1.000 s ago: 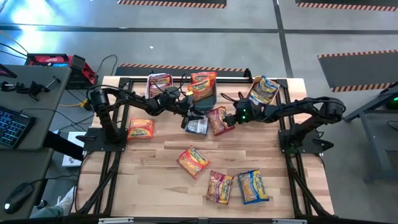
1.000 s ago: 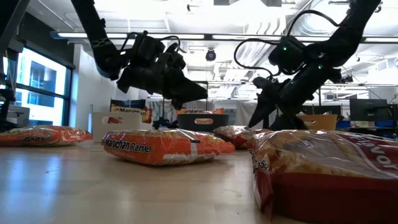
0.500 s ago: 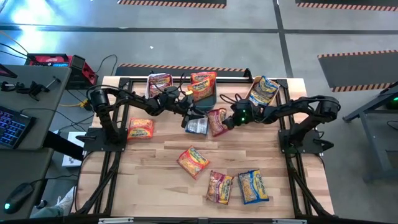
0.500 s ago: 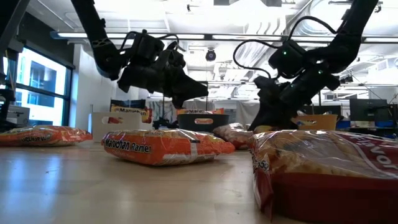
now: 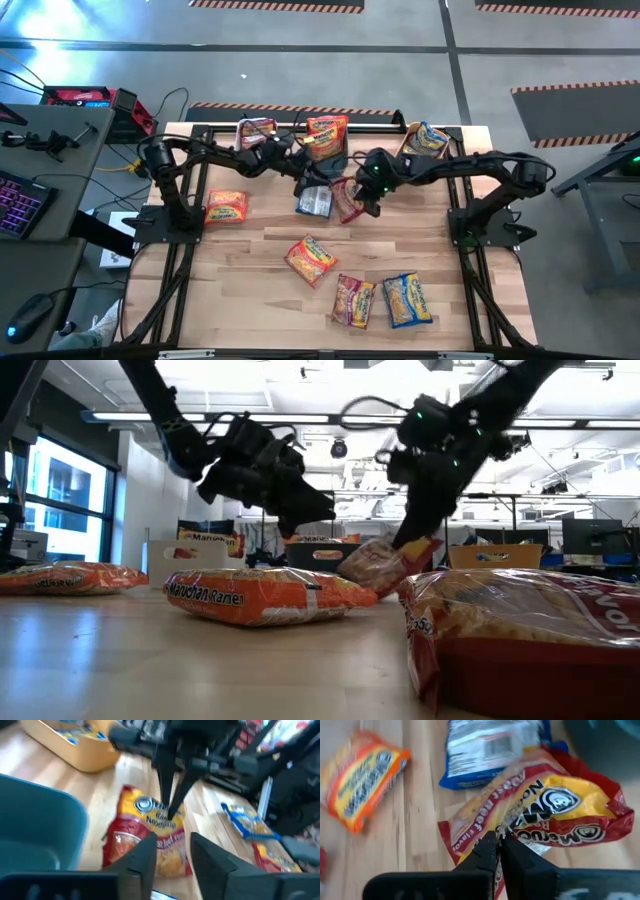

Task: Sort Maruchan noodles
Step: Put the red noodle pack into the white bin

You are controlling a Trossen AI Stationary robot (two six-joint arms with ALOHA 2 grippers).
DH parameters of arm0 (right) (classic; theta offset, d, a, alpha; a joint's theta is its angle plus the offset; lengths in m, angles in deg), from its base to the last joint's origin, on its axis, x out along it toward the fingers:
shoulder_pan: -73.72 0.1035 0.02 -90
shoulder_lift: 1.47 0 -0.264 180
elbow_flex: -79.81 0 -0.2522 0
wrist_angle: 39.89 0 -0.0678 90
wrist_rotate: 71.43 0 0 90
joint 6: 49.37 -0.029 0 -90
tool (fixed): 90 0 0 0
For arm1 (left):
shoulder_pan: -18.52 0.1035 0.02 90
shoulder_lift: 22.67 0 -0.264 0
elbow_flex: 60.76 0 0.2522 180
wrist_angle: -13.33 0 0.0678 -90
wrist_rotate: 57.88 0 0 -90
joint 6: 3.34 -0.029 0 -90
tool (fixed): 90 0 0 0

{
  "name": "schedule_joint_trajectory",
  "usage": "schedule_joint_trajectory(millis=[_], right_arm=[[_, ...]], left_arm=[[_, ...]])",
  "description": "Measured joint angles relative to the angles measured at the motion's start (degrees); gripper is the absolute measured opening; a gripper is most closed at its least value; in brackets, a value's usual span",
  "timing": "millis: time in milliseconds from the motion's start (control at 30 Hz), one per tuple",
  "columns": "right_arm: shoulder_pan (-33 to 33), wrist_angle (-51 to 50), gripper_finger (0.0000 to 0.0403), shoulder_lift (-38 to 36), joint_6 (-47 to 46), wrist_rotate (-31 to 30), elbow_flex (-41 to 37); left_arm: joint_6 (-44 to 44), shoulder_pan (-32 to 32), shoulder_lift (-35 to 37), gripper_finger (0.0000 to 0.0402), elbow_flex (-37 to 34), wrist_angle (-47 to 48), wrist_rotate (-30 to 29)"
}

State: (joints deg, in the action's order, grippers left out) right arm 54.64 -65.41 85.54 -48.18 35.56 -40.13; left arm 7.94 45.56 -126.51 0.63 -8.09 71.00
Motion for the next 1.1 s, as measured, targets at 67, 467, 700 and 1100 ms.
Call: schedule_joint_trajectory(millis=[67, 467, 700, 1100], right_arm=[[0.77, -4.62, 0.0000, 0.00, 5.00, -0.99, 3.23], [5.66, -10.09, 0.0000, -0.02, 17.37, -0.88, 8.05], [6.12, -8.87, 0.0000, -0.02, 20.56, -2.00, 8.05], [7.80, -8.07, 0.0000, -0.07, 26.17, -2.00, 8.05]], left_arm=[[-3.07, -0.72, 0.00, 0.0134, 1.71, 3.84, 0.04], [-10.03, -2.03, 0.00, 0.0227, 6.47, 8.80, -1.01], [-15.82, -2.39, 0.00, 0.0230, 8.77, 13.74, -2.11], [-25.66, -3.67, -5.55, 0.0230, 16.74, 22.62, -3.38]])
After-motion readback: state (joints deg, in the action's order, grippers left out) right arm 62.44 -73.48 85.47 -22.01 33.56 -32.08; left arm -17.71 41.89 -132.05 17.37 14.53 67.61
